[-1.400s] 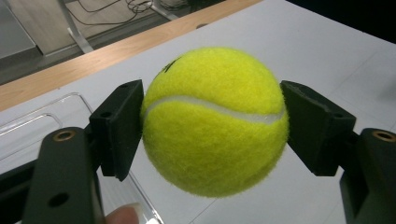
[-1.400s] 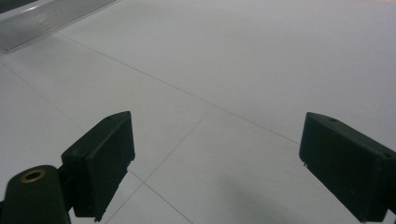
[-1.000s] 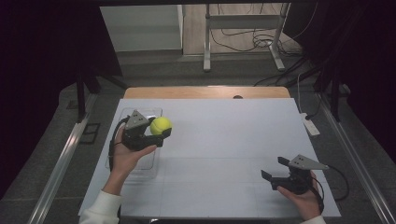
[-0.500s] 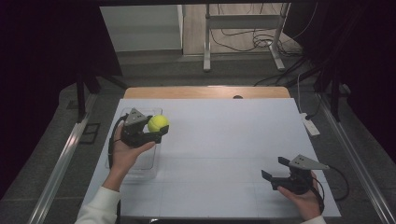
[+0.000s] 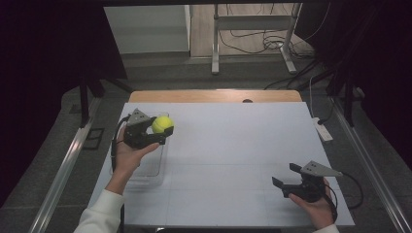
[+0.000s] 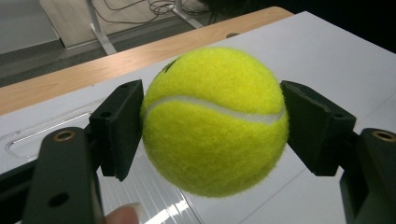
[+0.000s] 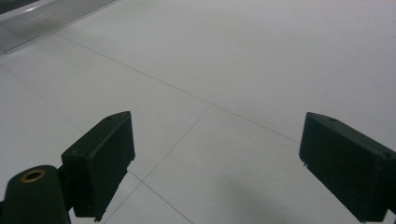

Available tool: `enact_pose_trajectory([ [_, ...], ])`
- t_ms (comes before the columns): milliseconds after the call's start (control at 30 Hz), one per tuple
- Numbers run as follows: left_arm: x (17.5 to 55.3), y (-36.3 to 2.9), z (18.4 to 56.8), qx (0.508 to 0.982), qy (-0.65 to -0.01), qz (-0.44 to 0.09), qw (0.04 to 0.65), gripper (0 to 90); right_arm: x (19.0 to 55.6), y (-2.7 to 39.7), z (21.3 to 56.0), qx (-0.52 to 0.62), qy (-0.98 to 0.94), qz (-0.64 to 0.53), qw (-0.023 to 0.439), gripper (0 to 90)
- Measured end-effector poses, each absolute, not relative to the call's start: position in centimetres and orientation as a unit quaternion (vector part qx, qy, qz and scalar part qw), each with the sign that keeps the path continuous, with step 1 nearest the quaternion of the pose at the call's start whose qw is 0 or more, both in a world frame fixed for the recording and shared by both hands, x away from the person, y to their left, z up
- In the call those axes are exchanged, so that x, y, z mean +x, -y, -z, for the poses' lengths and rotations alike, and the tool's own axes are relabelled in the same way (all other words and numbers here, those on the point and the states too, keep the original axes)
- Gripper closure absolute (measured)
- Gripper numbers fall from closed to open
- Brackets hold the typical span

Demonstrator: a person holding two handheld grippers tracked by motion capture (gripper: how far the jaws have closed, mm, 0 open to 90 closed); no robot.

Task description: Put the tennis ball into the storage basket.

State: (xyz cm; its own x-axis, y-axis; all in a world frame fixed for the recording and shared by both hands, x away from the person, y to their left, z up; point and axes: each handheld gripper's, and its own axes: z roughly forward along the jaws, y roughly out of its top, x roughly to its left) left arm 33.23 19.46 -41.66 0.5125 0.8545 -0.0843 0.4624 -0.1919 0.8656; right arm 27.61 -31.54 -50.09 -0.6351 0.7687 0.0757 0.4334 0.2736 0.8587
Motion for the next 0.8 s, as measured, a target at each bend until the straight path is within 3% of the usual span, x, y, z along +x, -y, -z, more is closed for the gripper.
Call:
enact_pose_trajectory([
  [800, 35.3, -21.5, 41.5, 0.724, -0.477, -0.219, 0.448, 26.3, 27.6, 31.5, 50.1, 0.387, -0.778, -0.460, 0.183, 10.4],
])
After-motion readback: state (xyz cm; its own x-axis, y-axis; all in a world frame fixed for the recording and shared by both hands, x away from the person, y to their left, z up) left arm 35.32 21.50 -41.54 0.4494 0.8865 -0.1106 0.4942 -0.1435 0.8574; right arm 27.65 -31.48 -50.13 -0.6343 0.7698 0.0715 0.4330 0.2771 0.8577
